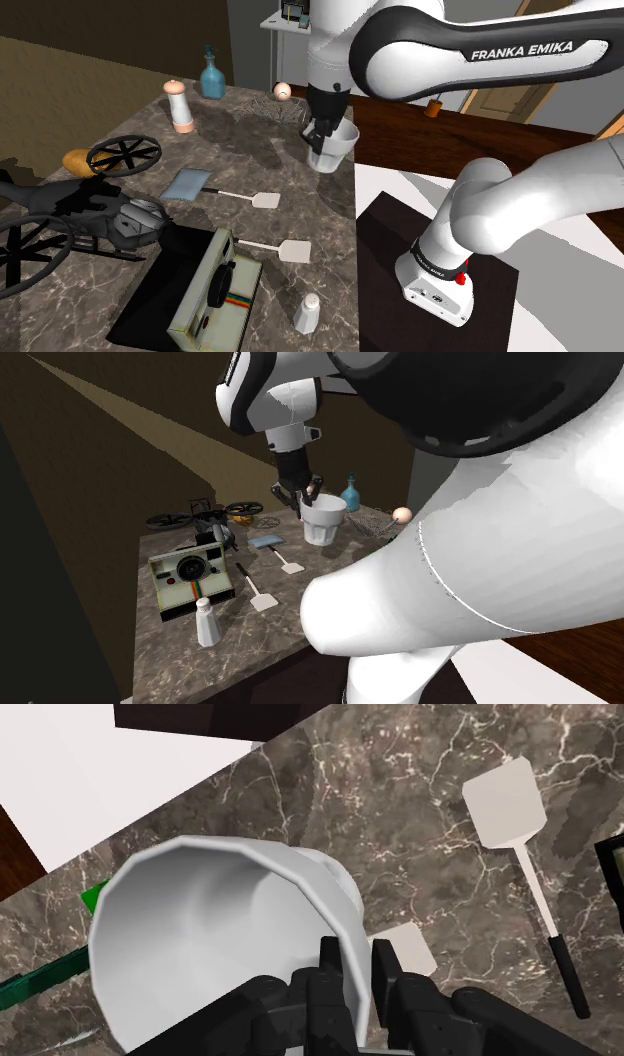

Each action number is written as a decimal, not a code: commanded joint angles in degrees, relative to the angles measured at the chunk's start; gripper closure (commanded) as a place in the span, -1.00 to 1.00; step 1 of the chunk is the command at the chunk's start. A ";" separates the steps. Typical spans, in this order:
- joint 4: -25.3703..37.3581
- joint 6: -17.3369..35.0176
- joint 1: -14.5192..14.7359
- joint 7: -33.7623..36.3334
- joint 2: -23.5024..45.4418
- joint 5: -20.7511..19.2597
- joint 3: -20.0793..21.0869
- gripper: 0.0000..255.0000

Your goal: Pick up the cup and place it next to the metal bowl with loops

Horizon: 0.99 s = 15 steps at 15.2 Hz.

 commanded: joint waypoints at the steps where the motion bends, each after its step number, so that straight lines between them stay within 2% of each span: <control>1: 2.02 1.08 -1.42 -1.37 2.93 -1.35 -1.03 1.00; 8: 10.84 5.01 -6.08 -6.00 15.16 -5.87 -4.49 1.00; 15: 22.94 6.35 -9.41 -9.95 28.12 -9.18 -7.15 1.00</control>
